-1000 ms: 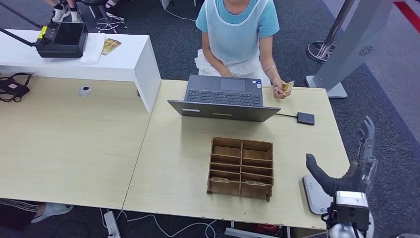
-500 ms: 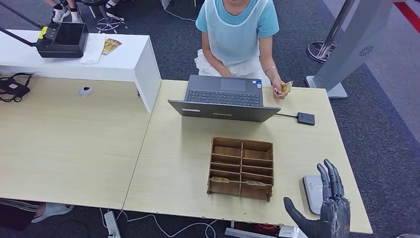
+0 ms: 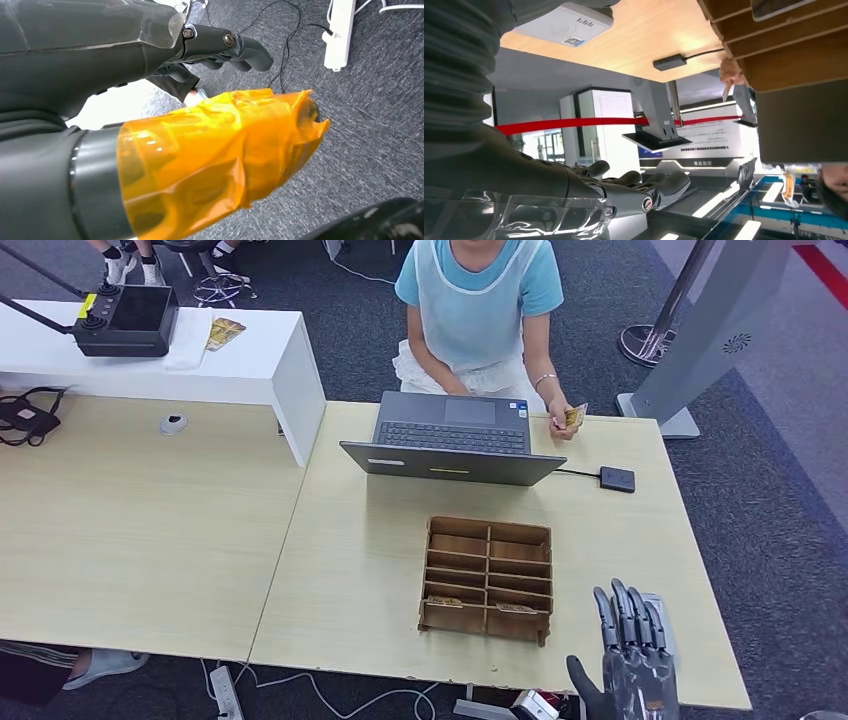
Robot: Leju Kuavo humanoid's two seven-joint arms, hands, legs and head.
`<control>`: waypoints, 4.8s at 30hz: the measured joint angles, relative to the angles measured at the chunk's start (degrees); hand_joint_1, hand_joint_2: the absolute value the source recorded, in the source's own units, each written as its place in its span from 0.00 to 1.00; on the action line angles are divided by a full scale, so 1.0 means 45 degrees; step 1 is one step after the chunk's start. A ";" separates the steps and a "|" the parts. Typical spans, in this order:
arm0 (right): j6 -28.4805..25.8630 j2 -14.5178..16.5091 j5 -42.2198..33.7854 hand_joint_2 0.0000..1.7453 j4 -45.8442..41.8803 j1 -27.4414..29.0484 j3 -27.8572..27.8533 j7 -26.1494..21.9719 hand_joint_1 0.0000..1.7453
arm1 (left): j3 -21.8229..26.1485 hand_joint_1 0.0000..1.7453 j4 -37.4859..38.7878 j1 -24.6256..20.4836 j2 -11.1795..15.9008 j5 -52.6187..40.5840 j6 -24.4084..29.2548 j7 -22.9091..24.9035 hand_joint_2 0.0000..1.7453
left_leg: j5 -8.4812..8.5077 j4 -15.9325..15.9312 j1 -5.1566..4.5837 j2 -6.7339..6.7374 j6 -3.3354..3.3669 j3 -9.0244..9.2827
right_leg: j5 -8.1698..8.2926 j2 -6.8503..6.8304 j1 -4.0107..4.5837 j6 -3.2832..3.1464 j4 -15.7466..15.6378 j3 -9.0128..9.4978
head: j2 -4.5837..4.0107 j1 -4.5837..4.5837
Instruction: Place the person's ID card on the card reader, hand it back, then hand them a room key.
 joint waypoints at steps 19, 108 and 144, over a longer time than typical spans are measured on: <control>0.1393 -0.1312 0.0012 1.00 0.2284 -0.3399 0.5173 0.3649 0.00 | 0.0090 0.00 0.0001 0.0002 -0.0032 0.0000 -0.0012 -0.0126 0.00 | -0.0001 -0.0001 0.0004 0.0005 -0.0002 0.0008 | -0.0006 0.0007 0.0005 -0.0006 0.0005 -0.0001 | 0.0000 0.0000; 0.3372 0.2617 -1.3036 1.00 -0.2844 -0.1080 -0.0678 -0.9985 0.57 | 0.0549 0.00 0.0005 0.0091 -0.0079 0.0000 -0.0015 -0.0661 0.00 | -0.0004 -0.0002 0.0006 0.0004 -0.0009 0.0013 | -0.0011 0.0006 0.0006 -0.0012 0.0007 -0.0001 | 0.0000 0.0000; 0.4013 0.1780 -0.6761 1.00 -0.1219 -0.0782 -0.0529 -0.5644 0.33 | 0.0552 0.00 0.0010 0.0089 -0.0070 0.0000 -0.0080 -0.0676 0.00 | -0.0005 -0.0002 0.0005 0.0004 -0.0009 0.0011 | -0.0011 0.0006 0.0005 -0.0011 0.0007 0.0000 | 0.0000 0.0000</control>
